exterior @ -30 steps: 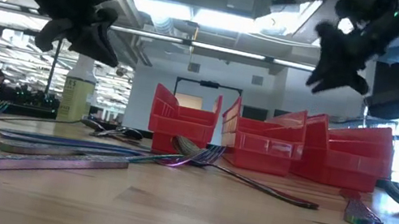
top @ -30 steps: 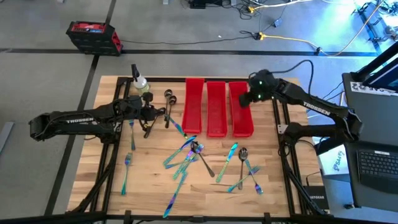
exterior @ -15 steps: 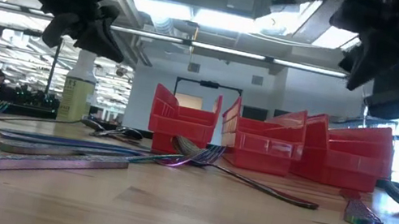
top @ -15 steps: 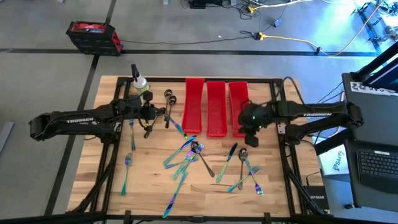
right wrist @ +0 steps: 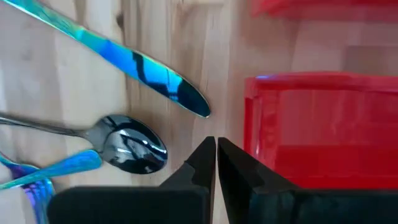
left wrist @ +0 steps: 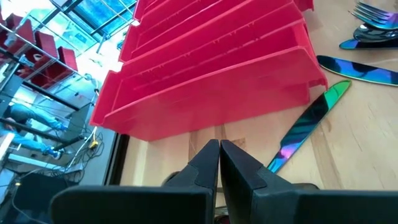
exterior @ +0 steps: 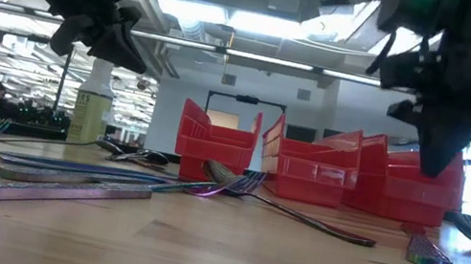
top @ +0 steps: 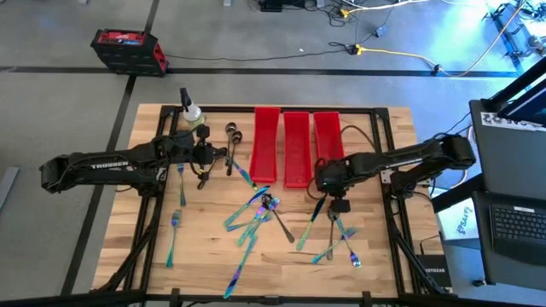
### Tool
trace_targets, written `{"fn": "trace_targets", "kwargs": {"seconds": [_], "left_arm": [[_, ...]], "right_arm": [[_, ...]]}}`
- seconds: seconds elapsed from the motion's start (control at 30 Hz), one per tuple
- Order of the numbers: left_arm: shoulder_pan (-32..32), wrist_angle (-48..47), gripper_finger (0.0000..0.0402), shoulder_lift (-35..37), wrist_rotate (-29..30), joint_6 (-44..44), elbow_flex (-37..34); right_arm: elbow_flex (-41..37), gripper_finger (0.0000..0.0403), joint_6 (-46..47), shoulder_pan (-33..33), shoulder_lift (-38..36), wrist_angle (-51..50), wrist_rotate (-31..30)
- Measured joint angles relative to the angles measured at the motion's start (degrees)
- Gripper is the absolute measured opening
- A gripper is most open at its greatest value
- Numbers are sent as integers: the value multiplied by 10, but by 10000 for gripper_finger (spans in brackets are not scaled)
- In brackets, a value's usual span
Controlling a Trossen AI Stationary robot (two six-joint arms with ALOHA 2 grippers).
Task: Sort silverware
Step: Move the bottom red silverware bin to the top right of the table, then adjust the middle red silverware bin
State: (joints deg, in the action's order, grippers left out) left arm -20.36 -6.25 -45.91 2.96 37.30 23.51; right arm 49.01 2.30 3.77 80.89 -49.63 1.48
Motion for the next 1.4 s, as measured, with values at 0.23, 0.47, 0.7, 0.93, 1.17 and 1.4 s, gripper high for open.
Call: {"fn": "trace_targets", "kwargs": {"seconds": [0.23,0.47,0.7,0.93,1.17,1.4], "left_arm": [[0,0,0,0,0,-3,0],[0,0,0,0,0,-9,0],[0,0,0,0,0,-9,0],[0,0,0,0,0,-9,0],[0,0,0,0,0,-9,0],[0,1,0,0,0,-4,0]], "right_arm": [[0,0,-12,0,56,11,-27],[0,0,4,0,63,59,-49],[0,0,4,0,63,60,-82],[0,0,4,-9,63,63,-88],[28,0,-7,-7,62,86,44],[37,0,-10,-21,71,170,25]]}}
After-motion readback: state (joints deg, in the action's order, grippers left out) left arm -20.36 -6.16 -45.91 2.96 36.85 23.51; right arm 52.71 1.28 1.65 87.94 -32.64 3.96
